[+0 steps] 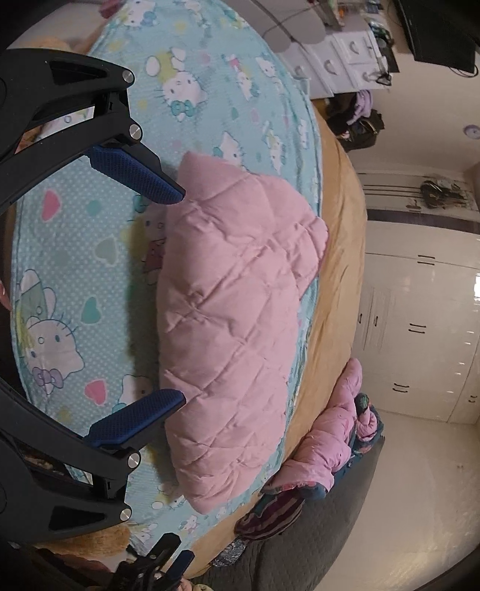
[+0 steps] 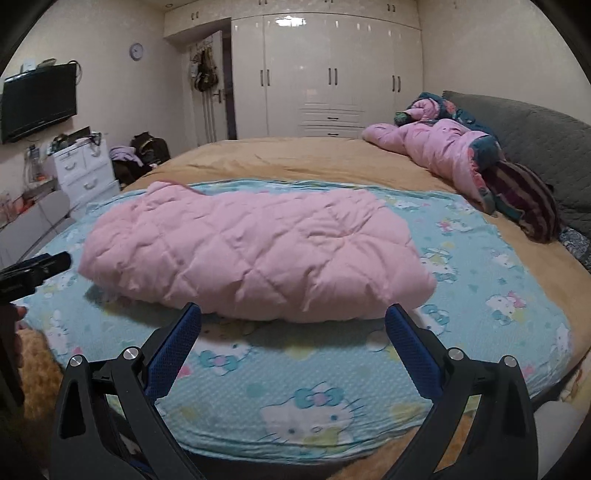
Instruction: Fold large clothes
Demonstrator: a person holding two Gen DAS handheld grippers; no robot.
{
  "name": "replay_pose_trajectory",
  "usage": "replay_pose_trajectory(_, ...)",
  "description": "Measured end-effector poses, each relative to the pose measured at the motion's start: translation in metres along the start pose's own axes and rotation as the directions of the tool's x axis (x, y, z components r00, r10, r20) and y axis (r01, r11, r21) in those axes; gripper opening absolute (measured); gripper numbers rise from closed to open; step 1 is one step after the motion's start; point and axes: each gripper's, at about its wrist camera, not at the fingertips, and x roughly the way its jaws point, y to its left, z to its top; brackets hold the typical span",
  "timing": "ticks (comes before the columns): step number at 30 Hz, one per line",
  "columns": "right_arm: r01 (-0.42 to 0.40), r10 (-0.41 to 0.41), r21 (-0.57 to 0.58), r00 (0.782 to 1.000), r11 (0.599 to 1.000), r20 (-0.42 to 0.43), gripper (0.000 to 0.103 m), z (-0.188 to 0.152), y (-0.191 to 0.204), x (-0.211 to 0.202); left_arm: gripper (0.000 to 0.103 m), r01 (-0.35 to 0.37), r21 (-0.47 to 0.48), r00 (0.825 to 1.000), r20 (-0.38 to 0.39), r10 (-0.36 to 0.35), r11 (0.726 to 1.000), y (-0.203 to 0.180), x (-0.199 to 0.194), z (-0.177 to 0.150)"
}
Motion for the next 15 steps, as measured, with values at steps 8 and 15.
replay_pose_trajectory(8,-0.020,0.020,0.006,1.000,1.000,0.008,0.099,0.0033,0.0077,-0.0033,0.094,-0.027,0.020,1.000,0.016,0.027,0.999,-0.0018,-0.0077,-0.0022)
replay_pose_trajectory(15,-0.023,0.023,0.007,1.000,1.000,-0.008,0.099,0.0024,0.0097,-0.0005,0.094,-0.044,0.033,0.999,0.010,0.044,0.999,-0.0026,-0.0084,-0.0026)
